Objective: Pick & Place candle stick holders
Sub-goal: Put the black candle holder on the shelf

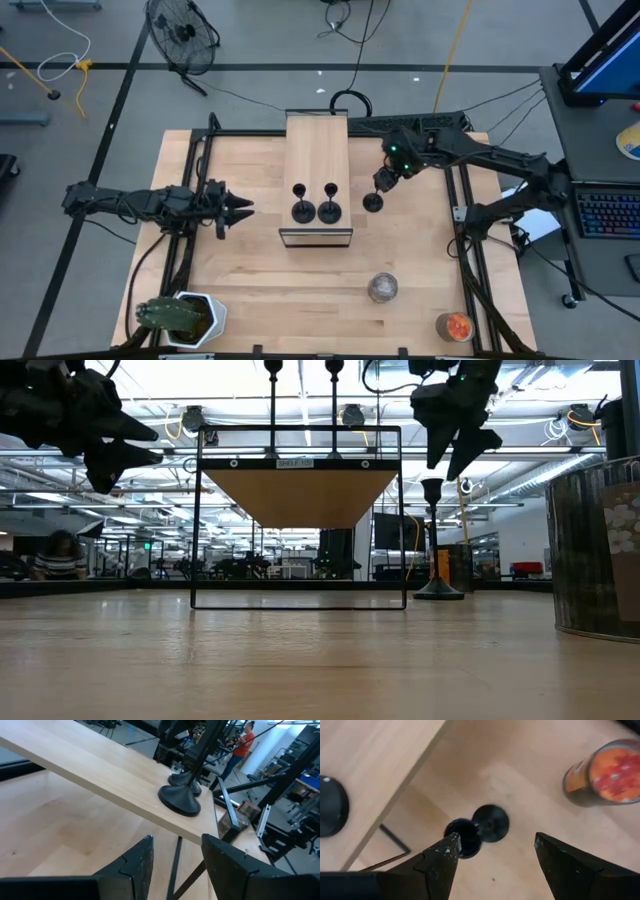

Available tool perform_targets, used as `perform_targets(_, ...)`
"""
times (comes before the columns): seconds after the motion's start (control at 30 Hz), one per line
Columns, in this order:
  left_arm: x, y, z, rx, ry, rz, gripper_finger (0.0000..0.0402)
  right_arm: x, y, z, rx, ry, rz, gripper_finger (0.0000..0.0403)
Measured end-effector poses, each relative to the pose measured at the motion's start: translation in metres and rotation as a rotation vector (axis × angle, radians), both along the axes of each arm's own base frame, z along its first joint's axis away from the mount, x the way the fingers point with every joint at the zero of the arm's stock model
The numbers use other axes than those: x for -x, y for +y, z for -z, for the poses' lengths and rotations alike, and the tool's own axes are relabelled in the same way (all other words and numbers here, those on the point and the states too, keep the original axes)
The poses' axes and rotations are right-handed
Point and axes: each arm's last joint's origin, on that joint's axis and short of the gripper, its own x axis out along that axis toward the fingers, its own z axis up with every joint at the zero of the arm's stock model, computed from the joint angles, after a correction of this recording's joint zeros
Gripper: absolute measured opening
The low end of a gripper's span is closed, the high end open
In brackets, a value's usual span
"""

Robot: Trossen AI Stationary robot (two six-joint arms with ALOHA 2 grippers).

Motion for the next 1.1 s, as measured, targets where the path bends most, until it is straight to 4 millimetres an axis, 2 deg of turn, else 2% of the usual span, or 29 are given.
perform_targets(0.77,0.000,0.000,0.001,0.005,0.008,-0.006,0.0170,-0.023,-0.009,0.033,-0.042,0.145,-0.016,0.0247)
perform_targets(0.9,0.000,0.000,0.001,0.005,0.008,-0.006,0.0170,-0.025,-0.010,0.036,-0.045,0.155,-0.021,0.0214)
perform_targets(1.1,0.000,0.000,0.001,0.005,0.008,-0.006,0.0170,-0.026,-0.010,0.036,-0.046,0.154,-0.020,0.0130)
